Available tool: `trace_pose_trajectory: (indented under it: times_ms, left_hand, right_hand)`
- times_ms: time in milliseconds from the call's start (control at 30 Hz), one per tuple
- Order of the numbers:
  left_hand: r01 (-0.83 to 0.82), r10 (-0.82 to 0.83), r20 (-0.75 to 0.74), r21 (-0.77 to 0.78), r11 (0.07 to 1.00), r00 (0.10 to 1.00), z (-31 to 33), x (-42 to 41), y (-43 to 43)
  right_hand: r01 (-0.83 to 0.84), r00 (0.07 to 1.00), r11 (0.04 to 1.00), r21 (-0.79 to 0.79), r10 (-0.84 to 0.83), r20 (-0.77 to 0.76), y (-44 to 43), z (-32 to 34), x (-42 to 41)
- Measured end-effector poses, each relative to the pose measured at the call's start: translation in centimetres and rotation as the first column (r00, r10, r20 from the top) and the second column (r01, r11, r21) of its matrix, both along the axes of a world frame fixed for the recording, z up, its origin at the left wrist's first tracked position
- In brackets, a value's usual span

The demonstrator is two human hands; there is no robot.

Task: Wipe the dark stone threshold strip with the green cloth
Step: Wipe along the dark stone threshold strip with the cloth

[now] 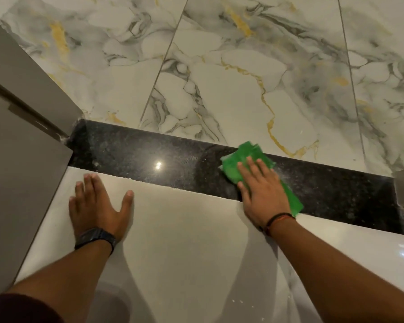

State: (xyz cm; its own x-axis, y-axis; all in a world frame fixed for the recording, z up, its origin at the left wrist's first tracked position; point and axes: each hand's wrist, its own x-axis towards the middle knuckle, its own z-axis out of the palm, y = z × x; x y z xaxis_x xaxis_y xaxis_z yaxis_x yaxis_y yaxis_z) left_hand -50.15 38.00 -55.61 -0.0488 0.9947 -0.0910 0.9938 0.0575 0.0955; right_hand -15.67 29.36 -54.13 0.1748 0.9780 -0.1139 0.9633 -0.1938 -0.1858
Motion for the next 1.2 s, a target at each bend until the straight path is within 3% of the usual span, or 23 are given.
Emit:
trace_pose_trajectory:
  times_ms: [100, 167, 333, 433, 633, 700, 833, 967, 1067, 1200]
  left_hand:
    - [-0.017, 0.017, 0.013, 0.000, 1.000, 1.000, -0.1, 0.2, -0.1]
    - [-0.024, 0.024, 0.022, -0.008, 1.000, 0.999, 0.1, 0.4, -0.1]
    - [-0.056, 0.057, 0.022, -0.029, 0.998, 0.998, 0.3, 0.5, 0.2]
    - [-0.159, 0.160, 0.024, -0.029, 0.987, 0.987, 0.6, 0.0, 1.2]
    - [-0.203, 0.202, 0.043, 0.017, 0.979, 0.978, 0.6, -0.9, 2.1]
    - [-0.194, 0.193, 0.037, 0.014, 0.981, 0.980, 0.4, -0.9, 2.1]
    - [-0.194, 0.193, 0.039, 0.008, 0.981, 0.980, 0.2, -0.8, 2.1]
    - [-0.197, 0.196, 0.040, 0.008, 0.980, 0.980, 0.2, -0.9, 2.2]
    - [-0.201, 0.201, 0.042, -0.007, 0.980, 0.979, 0.3, -0.9, 2.2]
    - [-0.199, 0.200, 0.026, -0.035, 0.979, 0.979, 0.3, -1.1, 2.3]
  right_hand:
    - [0.179, 0.984, 0.984, -0.001, -0.179, 0.022, 3.1, -0.3, -1.8]
    - [0.196, 0.980, 0.981, 0.000, -0.196, 0.020, 5.5, -0.3, -4.0]
    - [-0.084, 0.996, 0.996, -0.007, 0.084, -0.024, 10.8, -0.1, -12.4]
    - [-0.231, 0.973, 0.973, -0.024, 0.231, -0.016, 10.5, -0.2, -15.8]
    - [-0.477, 0.878, 0.879, 0.010, 0.477, -0.048, 7.4, -0.1, -12.4]
    - [-0.425, 0.904, 0.905, 0.011, 0.425, -0.043, 7.4, -0.1, -11.0]
    - [-0.146, 0.988, 0.989, 0.031, 0.147, -0.035, 9.9, -0.3, -12.1]
    - [-0.011, 0.999, 1.000, 0.011, 0.012, -0.031, 14.7, -0.3, -16.4]
    - [-0.197, 0.979, 0.980, 0.002, 0.196, -0.053, 18.1, -0.1, -21.4]
    - [-0.573, 0.818, 0.819, -0.002, 0.573, -0.047, 17.6, 0.2, -23.1]
